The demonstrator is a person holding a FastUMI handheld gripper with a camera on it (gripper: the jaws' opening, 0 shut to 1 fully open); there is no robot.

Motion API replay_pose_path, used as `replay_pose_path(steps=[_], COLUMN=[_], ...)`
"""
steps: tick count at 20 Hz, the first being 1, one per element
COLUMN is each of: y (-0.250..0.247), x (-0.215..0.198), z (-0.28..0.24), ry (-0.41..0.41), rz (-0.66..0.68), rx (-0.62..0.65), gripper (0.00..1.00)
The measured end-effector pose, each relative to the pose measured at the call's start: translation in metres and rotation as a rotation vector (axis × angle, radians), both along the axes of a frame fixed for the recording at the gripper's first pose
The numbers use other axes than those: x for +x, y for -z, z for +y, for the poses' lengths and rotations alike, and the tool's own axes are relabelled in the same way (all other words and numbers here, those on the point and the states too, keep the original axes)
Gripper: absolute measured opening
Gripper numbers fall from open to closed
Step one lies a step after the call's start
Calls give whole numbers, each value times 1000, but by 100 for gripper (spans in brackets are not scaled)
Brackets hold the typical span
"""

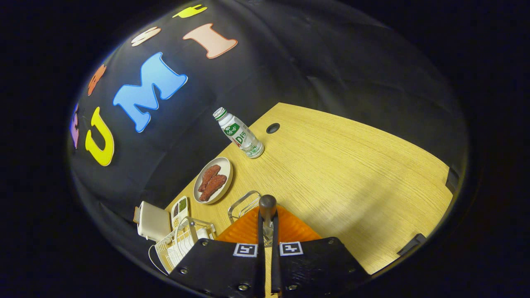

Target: Take the plate from the dish rack, then take the spoon from the basket and place it into the plate.

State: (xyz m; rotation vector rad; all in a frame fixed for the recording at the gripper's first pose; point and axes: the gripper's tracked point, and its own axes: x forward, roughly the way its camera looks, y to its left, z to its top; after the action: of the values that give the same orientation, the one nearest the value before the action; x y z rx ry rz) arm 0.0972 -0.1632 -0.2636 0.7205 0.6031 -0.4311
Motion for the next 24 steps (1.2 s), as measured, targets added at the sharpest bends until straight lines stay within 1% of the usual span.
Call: replay_pose_path(steps=[10, 17, 20, 24], y=[-49, -92, -113, -141], x=[-3, -11, -15, -24], z=[-18, -10, 8, 52], ry=[-46, -93, -142, -241], rz=[-42, -81, -106, -151], rx=[-123, -182, -209, -229], gripper=[5, 5, 5, 5])
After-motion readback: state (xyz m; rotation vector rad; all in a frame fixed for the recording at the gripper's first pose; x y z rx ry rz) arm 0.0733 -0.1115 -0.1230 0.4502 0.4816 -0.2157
